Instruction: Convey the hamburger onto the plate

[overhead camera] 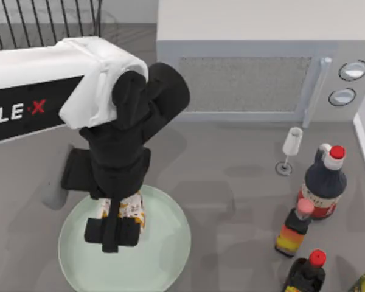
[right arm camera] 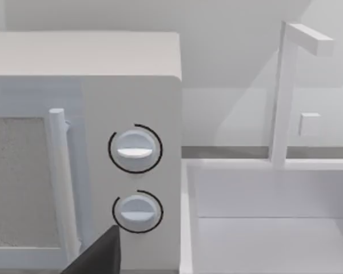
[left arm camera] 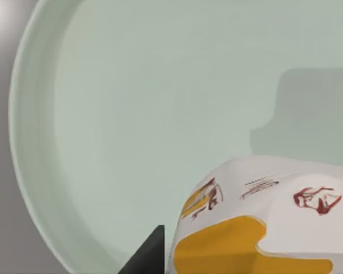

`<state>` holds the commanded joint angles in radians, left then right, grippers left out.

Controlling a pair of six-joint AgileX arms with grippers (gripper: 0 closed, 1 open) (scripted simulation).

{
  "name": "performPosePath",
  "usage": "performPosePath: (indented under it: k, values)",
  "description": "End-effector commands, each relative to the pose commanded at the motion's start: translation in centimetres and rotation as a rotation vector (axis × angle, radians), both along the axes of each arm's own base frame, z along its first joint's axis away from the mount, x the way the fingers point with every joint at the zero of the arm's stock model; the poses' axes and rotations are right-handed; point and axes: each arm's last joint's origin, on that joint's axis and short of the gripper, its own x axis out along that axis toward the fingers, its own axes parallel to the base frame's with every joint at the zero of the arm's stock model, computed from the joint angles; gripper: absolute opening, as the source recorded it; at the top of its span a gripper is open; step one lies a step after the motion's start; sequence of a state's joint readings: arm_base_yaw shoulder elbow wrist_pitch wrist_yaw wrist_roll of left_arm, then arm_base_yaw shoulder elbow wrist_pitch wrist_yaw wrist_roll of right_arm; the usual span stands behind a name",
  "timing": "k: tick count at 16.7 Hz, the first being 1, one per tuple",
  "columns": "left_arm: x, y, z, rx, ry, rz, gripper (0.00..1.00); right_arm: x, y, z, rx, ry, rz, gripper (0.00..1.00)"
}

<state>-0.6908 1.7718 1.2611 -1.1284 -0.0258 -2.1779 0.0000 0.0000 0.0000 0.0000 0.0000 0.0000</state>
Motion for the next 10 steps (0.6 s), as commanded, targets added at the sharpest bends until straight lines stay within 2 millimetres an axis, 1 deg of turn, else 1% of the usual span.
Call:
performPosePath:
  k: [3,5,10]
  values:
    - [0.0,-0.1,-0.1,0.002,0.003,-0.007,0.0,0.0,0.0,0.0,0.0,0.0,0.0,1.0]
    - [0.0,-0.1,-0.6,0.004,0.005,-0.005,0.0,0.0,0.0,0.0,0.0,0.0,0.0,1.0]
    - [-0.1,0.2,-4.0,-0.002,-0.001,0.001,0.0,0.0,0.0,0.0,0.0,0.0,0.0,1.0]
